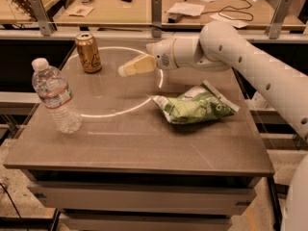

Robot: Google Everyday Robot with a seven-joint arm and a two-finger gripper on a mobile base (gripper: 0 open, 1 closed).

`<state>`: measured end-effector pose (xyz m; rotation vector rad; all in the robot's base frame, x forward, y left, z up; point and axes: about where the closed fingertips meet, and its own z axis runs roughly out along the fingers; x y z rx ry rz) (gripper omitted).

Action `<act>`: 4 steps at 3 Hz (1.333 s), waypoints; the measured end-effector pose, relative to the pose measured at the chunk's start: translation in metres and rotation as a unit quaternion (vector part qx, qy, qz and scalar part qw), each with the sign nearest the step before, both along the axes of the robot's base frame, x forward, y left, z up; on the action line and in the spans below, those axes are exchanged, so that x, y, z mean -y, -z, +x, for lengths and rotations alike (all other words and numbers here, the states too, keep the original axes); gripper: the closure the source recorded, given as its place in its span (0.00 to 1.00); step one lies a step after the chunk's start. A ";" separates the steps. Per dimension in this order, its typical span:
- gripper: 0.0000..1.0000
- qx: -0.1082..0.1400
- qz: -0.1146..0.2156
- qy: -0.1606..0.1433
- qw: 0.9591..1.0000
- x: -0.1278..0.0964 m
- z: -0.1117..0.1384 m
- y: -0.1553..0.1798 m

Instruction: Knock orange can over

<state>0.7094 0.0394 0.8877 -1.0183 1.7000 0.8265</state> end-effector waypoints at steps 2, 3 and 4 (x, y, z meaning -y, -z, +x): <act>0.00 0.046 0.006 -0.090 0.995 -0.065 0.016 0.016; 0.00 0.047 0.002 -0.127 0.991 -0.094 0.015 0.022; 0.00 0.033 0.014 -0.147 0.988 -0.118 0.017 0.023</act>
Offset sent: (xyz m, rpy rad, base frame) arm 0.0165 0.1013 -0.0225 -0.0360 -0.1608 0.3391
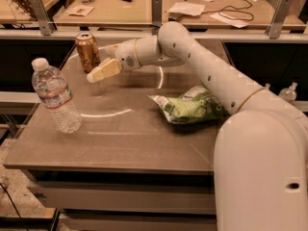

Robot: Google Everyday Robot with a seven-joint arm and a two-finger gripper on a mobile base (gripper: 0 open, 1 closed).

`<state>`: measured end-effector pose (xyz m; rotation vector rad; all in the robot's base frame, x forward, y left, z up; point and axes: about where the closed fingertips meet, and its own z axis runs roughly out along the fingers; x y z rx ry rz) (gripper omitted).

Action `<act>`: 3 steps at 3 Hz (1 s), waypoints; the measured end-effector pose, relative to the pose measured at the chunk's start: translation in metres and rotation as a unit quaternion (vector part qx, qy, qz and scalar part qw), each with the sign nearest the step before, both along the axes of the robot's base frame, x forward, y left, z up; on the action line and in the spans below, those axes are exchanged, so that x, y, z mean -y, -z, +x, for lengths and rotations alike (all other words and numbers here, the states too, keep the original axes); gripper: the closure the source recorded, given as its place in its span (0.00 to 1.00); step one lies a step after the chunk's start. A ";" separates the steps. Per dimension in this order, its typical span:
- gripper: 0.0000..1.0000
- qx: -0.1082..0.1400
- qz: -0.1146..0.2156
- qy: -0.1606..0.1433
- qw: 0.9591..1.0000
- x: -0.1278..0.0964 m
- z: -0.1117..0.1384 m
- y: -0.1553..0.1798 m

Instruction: Knock orange can over

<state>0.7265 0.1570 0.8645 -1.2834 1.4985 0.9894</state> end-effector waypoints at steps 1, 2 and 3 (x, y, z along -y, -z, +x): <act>0.00 -0.019 0.008 -0.002 1.000 -0.012 0.004 0.003; 0.00 -0.023 0.019 0.012 0.999 -0.021 0.021 -0.004; 0.00 -0.018 0.028 0.017 0.999 -0.032 0.031 -0.014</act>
Offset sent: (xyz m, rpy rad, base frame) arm 0.0484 0.0234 0.0186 0.0686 0.0435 -0.0745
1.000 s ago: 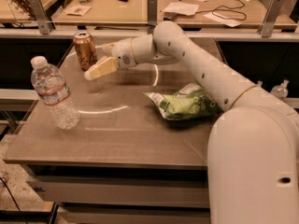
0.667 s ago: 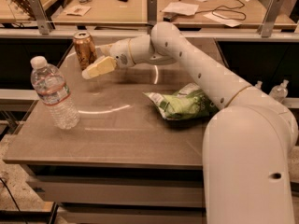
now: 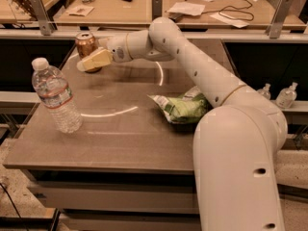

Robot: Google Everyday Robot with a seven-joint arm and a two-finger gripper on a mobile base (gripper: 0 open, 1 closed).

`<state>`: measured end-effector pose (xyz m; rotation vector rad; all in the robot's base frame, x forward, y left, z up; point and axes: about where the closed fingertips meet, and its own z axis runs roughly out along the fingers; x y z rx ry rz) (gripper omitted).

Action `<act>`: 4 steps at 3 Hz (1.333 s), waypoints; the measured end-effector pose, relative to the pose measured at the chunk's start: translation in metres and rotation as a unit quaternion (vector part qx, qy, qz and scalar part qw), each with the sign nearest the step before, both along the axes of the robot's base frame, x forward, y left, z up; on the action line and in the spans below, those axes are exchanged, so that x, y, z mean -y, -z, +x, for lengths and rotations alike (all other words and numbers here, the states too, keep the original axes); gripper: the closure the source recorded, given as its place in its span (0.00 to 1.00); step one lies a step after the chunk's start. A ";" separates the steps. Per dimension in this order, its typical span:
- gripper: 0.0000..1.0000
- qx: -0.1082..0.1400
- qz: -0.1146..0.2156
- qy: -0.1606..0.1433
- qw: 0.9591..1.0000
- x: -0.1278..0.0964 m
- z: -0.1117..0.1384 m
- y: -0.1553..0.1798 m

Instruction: Knock orange can over

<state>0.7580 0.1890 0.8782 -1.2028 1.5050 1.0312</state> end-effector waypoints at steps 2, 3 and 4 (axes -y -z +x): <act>0.18 -0.015 -0.001 0.003 1.000 -0.022 0.005 -0.004; 0.41 -0.018 0.003 0.004 1.000 -0.022 0.007 -0.004; 0.65 -0.002 0.003 0.007 1.000 -0.015 0.013 -0.013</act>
Offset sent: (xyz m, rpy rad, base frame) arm 0.0090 0.0230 0.0031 -0.0094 0.0533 -0.0163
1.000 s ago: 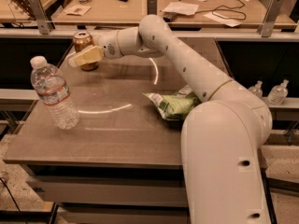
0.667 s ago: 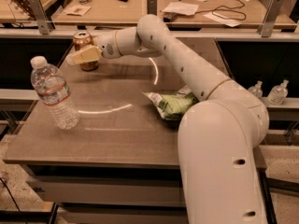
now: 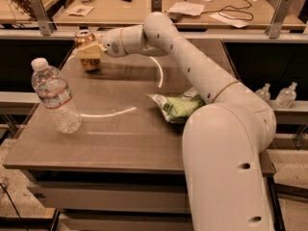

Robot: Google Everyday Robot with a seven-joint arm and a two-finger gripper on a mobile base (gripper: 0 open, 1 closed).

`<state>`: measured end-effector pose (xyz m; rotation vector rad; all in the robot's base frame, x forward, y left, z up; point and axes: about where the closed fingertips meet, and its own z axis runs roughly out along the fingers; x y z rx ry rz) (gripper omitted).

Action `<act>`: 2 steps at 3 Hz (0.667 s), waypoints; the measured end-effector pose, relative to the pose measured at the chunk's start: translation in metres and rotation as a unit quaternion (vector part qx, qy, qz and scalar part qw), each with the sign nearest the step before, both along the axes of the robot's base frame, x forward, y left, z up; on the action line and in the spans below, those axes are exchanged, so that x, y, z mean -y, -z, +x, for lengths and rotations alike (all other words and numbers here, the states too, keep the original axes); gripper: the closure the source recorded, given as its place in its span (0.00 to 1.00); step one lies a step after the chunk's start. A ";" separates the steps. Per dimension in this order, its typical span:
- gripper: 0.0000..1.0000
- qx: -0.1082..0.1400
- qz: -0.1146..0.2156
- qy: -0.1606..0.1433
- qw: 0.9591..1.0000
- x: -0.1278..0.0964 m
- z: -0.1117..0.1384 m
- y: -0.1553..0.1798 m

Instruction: Knock orange can over

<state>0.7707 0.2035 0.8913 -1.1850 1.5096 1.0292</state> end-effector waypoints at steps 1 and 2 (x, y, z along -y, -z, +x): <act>0.89 0.033 -0.029 0.007 0.999 0.028 -0.007 -0.019; 1.00 0.062 -0.054 0.030 0.996 0.066 -0.022 -0.044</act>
Offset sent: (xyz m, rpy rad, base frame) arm -0.0475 -0.1261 0.0777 -0.1829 -0.1968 -0.1316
